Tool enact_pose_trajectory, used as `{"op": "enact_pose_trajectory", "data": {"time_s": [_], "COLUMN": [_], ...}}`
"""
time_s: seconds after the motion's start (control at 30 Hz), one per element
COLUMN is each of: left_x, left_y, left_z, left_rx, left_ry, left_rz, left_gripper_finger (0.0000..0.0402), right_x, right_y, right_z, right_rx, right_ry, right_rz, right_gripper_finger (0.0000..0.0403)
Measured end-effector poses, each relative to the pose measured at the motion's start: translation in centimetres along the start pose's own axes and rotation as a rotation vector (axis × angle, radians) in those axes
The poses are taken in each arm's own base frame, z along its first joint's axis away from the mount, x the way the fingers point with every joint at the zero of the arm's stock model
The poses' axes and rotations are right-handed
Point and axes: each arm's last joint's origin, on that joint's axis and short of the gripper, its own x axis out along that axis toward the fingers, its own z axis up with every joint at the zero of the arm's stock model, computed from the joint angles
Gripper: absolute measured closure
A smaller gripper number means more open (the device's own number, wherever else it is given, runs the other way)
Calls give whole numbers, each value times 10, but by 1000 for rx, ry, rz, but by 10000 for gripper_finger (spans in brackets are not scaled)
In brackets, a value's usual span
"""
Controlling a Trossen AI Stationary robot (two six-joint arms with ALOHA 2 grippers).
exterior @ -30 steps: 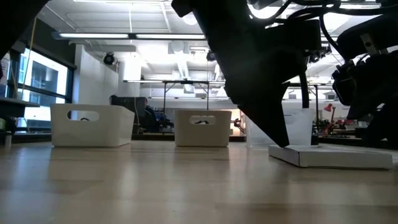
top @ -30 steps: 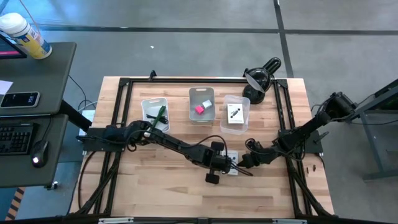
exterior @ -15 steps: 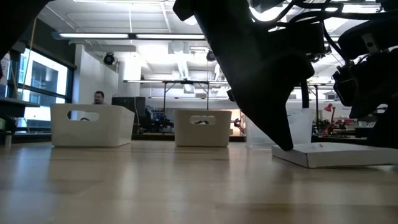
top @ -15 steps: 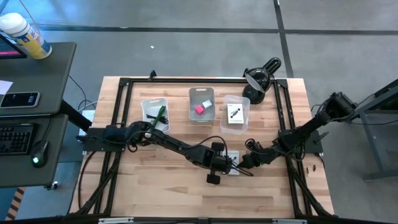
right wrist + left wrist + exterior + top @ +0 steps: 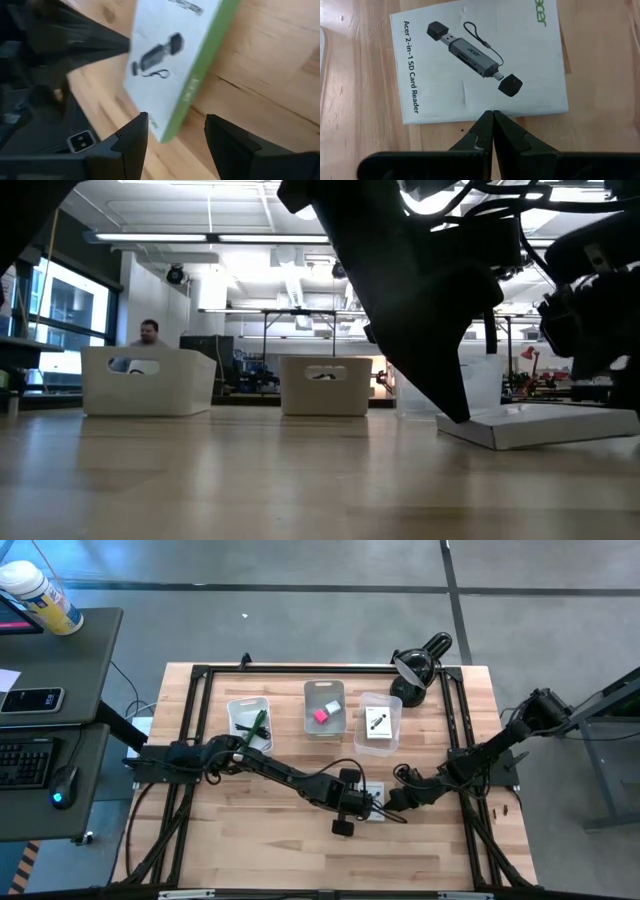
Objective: Pick and place items into bin
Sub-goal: Put the card reader box into the transparent bin
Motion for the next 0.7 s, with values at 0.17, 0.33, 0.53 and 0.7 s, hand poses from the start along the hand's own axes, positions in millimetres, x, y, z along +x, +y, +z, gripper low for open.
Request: {"op": "enact_pose_trajectory", "data": {"time_s": [0.17,0.33,0.53,0.7], "left_x": [0,0,1,1], "left_y": [0,0,0,0], "left_z": [0,-1,-1,-1], "left_rx": [0,-14,-16,-18], "left_ry": [3,3,4,4], "left_rz": [2,3,3,3], "left_gripper_finger": [399,399,399,399], "right_x": [10,17,19,20], "right_y": [-5,-6,3,9], "right_z": [-1,-1,-1,3], "right_rx": [6,-1,-24,-63], "right_ry": [15,-18,-52,-120], "right_rz": [-23,-6,12,34], "right_gripper_finger": [217,217,225,241]}}
